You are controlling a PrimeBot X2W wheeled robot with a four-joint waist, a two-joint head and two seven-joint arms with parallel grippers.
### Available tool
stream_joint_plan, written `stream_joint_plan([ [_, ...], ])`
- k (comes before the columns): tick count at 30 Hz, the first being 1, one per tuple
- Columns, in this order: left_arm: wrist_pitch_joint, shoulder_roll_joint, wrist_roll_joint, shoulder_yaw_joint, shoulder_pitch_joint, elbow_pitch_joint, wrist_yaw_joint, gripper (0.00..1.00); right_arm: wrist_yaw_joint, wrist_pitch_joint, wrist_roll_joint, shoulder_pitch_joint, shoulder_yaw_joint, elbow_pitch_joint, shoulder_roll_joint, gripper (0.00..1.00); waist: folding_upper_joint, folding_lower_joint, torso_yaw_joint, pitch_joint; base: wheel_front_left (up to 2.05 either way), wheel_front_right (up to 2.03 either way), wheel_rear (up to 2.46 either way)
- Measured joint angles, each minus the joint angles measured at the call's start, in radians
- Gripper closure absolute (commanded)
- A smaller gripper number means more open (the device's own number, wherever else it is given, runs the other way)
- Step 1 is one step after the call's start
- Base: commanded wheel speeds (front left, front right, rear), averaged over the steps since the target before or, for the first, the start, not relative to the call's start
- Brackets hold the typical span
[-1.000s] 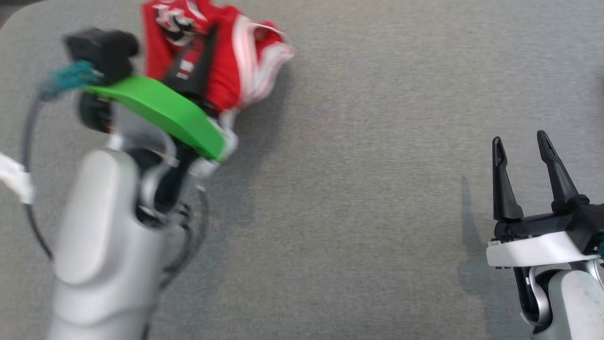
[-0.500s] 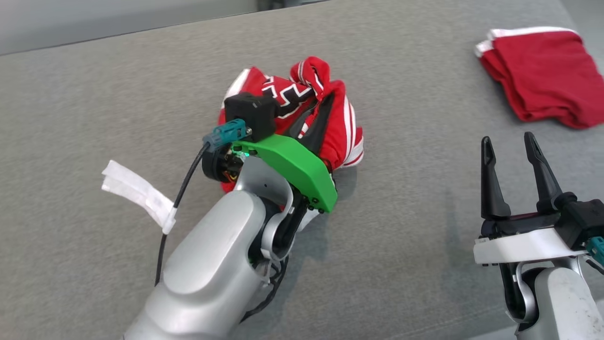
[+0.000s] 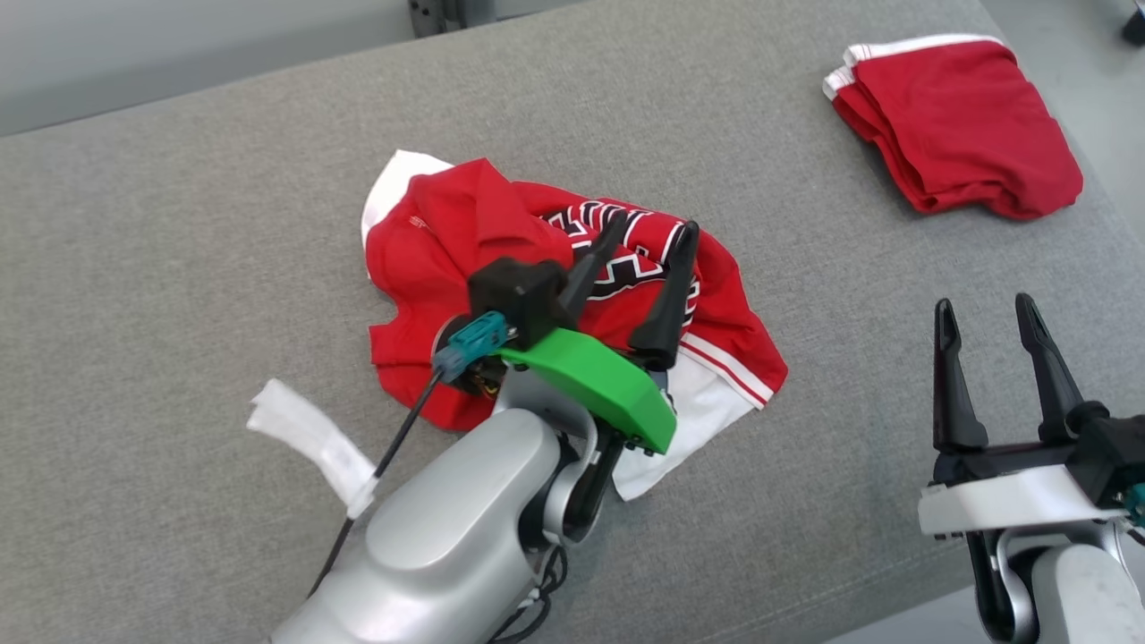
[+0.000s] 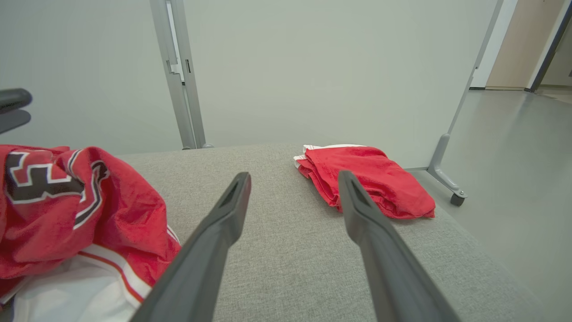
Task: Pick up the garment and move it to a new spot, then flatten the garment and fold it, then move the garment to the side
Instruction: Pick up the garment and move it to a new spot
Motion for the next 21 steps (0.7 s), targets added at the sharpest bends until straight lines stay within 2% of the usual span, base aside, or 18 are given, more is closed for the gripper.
stream_joint_plan([
  [3,-0.009,0.042,0.069,0.041,0.054,-0.057,0.039,0.00,0.000,0.000,-0.018,0.034,-0.014,-0.011,-0.007,0.00,0.0000,0.0000,0.014,-0.028,0.00,0.00,0.00],
  [7,-0.012,0.137,0.183,0.145,0.218,-0.171,0.113,0.00,0.000,0.000,-0.032,0.083,-0.019,-0.019,-0.033,0.00,0.0000,0.0000,0.044,-0.081,0.00,0.00,0.00],
  [13,-0.012,0.235,0.319,0.292,0.502,-0.262,0.167,0.00,0.000,0.000,-0.039,0.148,-0.039,-0.019,-0.055,0.00,0.0000,0.0000,0.123,-0.164,0.00,0.00,0.00],
  [14,-0.012,0.251,0.351,0.308,0.537,-0.268,0.171,0.00,0.000,0.000,-0.039,0.154,-0.043,-0.018,-0.056,0.00,0.0000,0.0000,0.138,-0.174,0.00,0.00,0.00],
  [16,-0.012,0.249,0.380,0.378,0.606,-0.295,0.170,0.00,0.000,0.000,-0.042,0.169,-0.059,-0.019,-0.056,0.00,0.0000,0.0000,0.168,-0.193,0.00,0.00,0.00],
  [21,-0.013,0.245,0.516,0.517,0.737,-0.311,0.119,0.00,0.000,0.000,-0.050,0.203,-0.078,-0.007,-0.049,0.00,0.0000,0.0000,0.241,-0.231,0.00,0.00,0.00],
])
